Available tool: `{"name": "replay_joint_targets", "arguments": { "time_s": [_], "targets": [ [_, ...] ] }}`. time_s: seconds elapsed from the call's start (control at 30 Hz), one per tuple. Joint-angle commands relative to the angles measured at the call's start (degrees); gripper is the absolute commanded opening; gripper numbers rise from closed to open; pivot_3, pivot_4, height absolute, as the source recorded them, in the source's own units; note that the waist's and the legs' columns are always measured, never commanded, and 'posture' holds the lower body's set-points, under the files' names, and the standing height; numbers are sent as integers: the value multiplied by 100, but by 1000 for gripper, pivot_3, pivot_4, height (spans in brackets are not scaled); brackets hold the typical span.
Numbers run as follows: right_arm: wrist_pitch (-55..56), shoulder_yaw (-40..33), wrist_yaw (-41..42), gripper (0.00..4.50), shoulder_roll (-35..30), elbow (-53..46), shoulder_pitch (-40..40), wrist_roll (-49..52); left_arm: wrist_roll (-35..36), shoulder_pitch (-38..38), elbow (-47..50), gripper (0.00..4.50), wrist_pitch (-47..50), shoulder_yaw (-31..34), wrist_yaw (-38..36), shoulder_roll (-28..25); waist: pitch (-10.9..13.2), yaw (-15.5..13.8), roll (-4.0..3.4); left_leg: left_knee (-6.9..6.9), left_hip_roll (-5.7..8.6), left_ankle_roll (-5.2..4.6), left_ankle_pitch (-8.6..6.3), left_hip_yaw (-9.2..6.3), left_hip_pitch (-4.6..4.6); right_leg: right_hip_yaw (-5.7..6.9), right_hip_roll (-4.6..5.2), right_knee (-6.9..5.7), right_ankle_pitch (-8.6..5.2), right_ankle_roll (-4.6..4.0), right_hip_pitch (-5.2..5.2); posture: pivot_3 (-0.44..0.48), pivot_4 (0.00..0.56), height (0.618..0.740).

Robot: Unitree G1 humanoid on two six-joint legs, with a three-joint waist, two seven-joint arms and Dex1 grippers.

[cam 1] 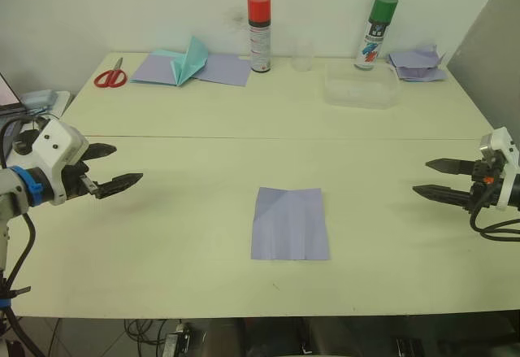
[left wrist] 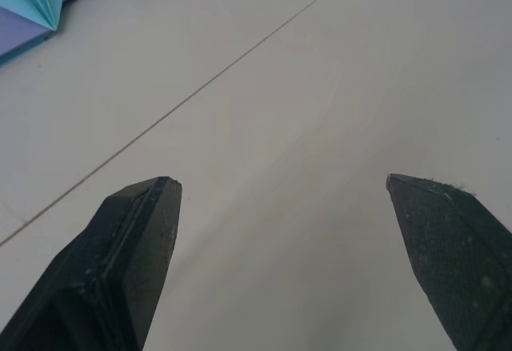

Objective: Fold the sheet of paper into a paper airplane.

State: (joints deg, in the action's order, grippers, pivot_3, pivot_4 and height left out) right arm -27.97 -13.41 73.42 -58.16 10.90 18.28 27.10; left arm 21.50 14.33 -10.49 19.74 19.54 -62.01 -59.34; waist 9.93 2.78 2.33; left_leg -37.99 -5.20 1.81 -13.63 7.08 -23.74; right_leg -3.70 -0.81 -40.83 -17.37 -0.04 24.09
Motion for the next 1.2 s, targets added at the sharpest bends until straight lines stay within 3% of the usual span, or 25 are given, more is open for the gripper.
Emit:
{"name": "replay_joint_targets", "arguments": {
  "time_s": [0.03,0.07,0.17,0.27,0.37,0.57,0.83,0.97,1.2],
  "targets": [
    [-113,-167,38,4457,-144,-473,-120,136,379,110,536,4500,263,147,-79,34,0,-2,0,0,0,0,0,-1,-1,1,0,0,0,0,0,0,150,740],
    [-163,-163,26,4457,-134,-601,-156,171,488,80,766,4500,355,72,-131,81,0,-3,0,-2,0,0,0,-3,-1,0,0,0,0,0,-1,0,150,740],
    [-388,-125,-107,4500,-38,-1056,-222,314,710,101,1472,3866,592,-259,-117,310,-1,-7,-1,-4,2,1,0,-3,-1,-1,0,-3,0,0,-2,0,150,740],
    [-533,-84,-254,4500,78,-1373,-307,363,869,295,2081,2899,888,-640,57,621,-1,-11,0,-8,3,2,1,-10,-1,-5,0,-3,0,1,-6,0,150,740],
    [-513,87,-471,4500,303,-1636,-392,311,872,691,2695,1926,1128,-1421,388,1284,-2,-58,2,-10,14,3,2,-26,-4,-9,-7,-1,0,1,-14,0,150,740],
    [-202,529,-761,4500,684,-1704,-382,-29,36,966,2440,39,676,-2781,722,2356,-4,-88,-2,-14,65,-1,3,-50,-1,-29,-11,-2,-6,12,-34,0,150,740],
    [-255,825,-1085,4500,1029,-2026,-405,-88,-1106,1088,1126,39,-248,-3771,981,3152,-5,-102,-3,-14,68,-1,6,-71,-1,-28,-17,1,-7,13,-47,0,150,740],
    [-166,960,-1173,4500,1139,-2093,-486,-179,-1766,1112,420,39,-673,-4079,1205,3272,-6,-105,-3,-14,69,-8,9,-81,-1,-35,-15,5,-12,21,-60,0,150,740],
    [295,1333,-1280,4500,1325,-1819,-473,-598,-2065,944,100,39,-875,-4284,1030,3282,-21,-106,-18,-14,70,-12,11,-92,16,-34,-14,6,-15,26,-86,0,150,740]
  ]
}}
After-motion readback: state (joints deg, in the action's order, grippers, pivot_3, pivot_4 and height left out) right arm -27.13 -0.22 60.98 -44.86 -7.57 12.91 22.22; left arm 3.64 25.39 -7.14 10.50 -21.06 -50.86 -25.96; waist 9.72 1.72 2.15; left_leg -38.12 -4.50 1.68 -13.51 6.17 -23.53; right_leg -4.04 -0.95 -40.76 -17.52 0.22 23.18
